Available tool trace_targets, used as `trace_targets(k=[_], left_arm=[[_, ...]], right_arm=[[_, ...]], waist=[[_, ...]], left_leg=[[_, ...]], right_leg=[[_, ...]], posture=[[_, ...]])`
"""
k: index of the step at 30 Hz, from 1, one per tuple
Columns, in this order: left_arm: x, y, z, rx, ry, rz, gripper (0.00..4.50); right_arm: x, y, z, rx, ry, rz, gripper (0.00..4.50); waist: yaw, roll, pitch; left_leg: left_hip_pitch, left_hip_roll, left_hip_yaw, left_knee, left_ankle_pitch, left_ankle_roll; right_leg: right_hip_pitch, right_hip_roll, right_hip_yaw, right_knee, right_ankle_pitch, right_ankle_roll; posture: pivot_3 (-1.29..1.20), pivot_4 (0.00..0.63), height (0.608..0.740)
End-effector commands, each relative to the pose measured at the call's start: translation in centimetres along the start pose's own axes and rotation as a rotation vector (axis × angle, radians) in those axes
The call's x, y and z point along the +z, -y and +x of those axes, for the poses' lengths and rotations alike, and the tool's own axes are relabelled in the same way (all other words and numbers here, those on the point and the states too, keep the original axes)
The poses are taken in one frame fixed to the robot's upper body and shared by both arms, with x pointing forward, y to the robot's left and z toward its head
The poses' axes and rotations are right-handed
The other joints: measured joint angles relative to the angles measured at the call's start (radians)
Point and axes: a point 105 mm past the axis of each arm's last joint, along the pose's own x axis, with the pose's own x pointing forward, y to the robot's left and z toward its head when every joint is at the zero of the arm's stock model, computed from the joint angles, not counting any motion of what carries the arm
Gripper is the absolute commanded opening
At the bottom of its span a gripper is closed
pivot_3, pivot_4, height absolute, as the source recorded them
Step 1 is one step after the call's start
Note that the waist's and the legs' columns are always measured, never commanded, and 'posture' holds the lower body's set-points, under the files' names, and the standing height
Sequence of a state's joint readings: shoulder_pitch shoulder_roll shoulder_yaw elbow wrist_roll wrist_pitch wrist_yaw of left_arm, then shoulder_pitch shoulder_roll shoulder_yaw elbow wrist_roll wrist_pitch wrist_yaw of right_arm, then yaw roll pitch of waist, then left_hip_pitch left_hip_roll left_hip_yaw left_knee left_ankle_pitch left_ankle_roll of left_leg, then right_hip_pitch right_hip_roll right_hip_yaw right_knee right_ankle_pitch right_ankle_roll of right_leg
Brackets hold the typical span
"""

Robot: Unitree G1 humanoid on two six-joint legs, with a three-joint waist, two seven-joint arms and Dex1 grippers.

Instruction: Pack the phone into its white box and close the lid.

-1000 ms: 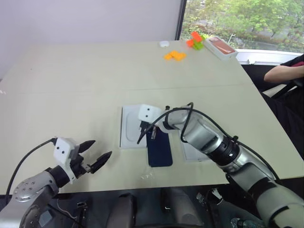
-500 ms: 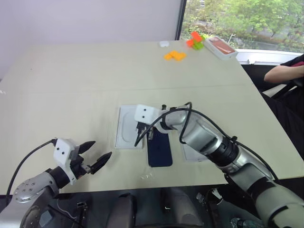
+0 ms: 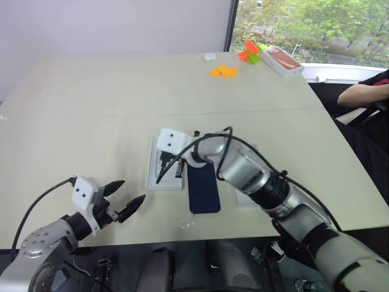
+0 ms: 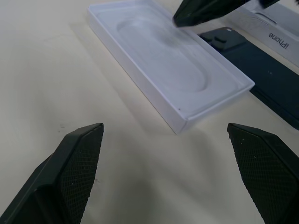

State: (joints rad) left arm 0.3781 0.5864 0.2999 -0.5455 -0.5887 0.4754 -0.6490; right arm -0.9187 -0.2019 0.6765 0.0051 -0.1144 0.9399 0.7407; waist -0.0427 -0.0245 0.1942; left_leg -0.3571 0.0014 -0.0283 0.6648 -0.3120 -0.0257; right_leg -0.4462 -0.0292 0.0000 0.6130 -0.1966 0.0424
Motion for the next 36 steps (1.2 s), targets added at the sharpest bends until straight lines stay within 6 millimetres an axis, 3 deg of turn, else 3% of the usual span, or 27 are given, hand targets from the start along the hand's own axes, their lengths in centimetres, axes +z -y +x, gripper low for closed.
trace_targets(k=[1, 7, 11, 16, 19, 25, 31, 36], left_arm=[[0.6, 0.0, -0.1, 0.007, 0.021, 0.025, 4.50], [0.4, 0.1, -0.4, 0.015, 0.022, 0.021, 4.50], [0.4, 0.1, -0.3, 0.017, 0.023, 0.021, 4.50], [0.6, 0.1, -0.3, 0.021, 0.028, 0.020, 4.50], [0.6, 0.1, -0.5, 0.023, 0.028, 0.018, 4.50], [0.8, 0.4, -0.4, -0.002, 0.025, -0.003, 4.50], [0.2, 1.8, -0.4, -0.093, -0.040, 0.002, 4.50], [-0.2, 2.2, -0.5, -0.119, -0.074, -0.003, 4.50]], right_arm=[[-0.1, -0.1, 0.9, -0.007, -0.003, -0.007, 0.02], [-1.3, -1.3, 1.5, 0.054, -0.049, 0.015, 0.02], [-0.7, -1.2, 1.0, 0.045, -0.015, 0.011, 0.02], [3.1, 1.9, -2.6, -0.062, 0.242, 0.111, 0.02], [3.5, 3.0, -5.2, -0.108, 0.358, 0.123, 0.02], [0.2, 1.2, -8.6, -0.008, 0.344, 0.118, 0.02], [-2.9, -1.5, -9.4, 0.095, 0.250, 0.099, 0.02], [-4.7, -2.3, -9.4, 0.110, 0.183, 0.086, 0.02]], waist=[[0.000, 0.000, 0.000], [-0.001, 0.000, 0.000], [-0.001, 0.000, 0.000], [-0.001, 0.000, 0.000], [0.001, 0.000, 0.000], [0.003, 0.000, 0.000], [-0.001, 0.000, 0.000], [-0.002, 0.000, 0.000]], left_leg=[[0.000, 0.000, 0.000, 0.000, 0.000, 0.000], [0.000, -0.001, 0.000, 0.000, 0.000, 0.000], [0.000, -0.001, 0.000, 0.000, 0.000, 0.000], [0.000, 0.000, 0.000, 0.000, 0.000, 0.000], [-0.001, 0.000, 0.000, 0.000, 0.000, 0.000], [-0.001, -0.002, 0.000, 0.000, 0.000, 0.000], [0.001, -0.001, 0.000, 0.000, 0.000, 0.000], [0.001, -0.001, 0.000, 0.000, 0.000, 0.000]], right_leg=[[0.000, 0.000, 0.000, 0.000, 0.000, 0.000], [0.000, -0.001, 0.000, 0.000, 0.000, 0.000], [0.000, -0.001, 0.000, 0.000, 0.000, 0.000], [0.000, 0.000, 0.000, 0.000, 0.000, 0.000], [0.000, 0.000, 0.000, 0.000, 0.000, 0.001], [0.001, -0.002, 0.000, -0.002, -0.002, 0.004], [0.001, 0.002, 0.000, -0.001, -0.003, 0.004], [0.001, 0.003, -0.001, -0.001, -0.004, 0.004]], posture=[[0.00, 0.150, 0.740], [0.00, 0.150, 0.740], [0.00, 0.150, 0.740], [0.00, 0.150, 0.740], [0.00, 0.150, 0.740], [0.00, 0.150, 0.740], [0.00, 0.150, 0.740], [0.00, 0.150, 0.740]])
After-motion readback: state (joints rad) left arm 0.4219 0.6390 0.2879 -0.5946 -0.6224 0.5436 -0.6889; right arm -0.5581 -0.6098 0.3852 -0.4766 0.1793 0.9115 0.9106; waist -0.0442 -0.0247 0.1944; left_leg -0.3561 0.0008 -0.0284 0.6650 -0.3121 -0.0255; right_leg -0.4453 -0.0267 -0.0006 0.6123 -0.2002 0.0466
